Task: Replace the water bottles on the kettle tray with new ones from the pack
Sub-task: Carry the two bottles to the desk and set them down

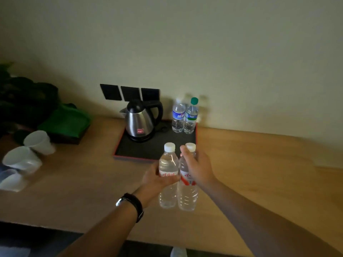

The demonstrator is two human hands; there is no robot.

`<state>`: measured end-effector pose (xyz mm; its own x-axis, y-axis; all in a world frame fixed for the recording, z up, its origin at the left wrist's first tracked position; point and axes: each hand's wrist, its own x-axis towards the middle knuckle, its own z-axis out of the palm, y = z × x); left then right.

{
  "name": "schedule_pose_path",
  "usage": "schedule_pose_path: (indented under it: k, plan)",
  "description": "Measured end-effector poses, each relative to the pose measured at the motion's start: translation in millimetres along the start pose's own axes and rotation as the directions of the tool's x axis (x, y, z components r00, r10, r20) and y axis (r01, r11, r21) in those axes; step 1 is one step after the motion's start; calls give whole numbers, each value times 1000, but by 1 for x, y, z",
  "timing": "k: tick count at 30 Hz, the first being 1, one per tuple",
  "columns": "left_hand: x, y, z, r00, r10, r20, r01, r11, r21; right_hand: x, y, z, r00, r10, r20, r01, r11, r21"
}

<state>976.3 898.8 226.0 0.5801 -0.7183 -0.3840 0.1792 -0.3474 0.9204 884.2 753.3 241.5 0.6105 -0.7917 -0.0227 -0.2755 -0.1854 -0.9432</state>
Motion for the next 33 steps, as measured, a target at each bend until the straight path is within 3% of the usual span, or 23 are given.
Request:
schedule_pose_path:
  k: [12, 24, 33]
  plan:
    - [79, -12, -6, 1000, 1, 28, -9, 963, 270, 35, 60, 21, 992, -107, -65, 113, 990, 84]
    - [96, -35, -14, 989, 89, 121, -121, 950, 289, 22, 70, 23, 934, -313, -172, 313, 949, -24]
    - [98, -21, -23, 968, 94, 234, -168, 932, 322, 16, 46, 20, 941, -291, -171, 291, 956, -30]
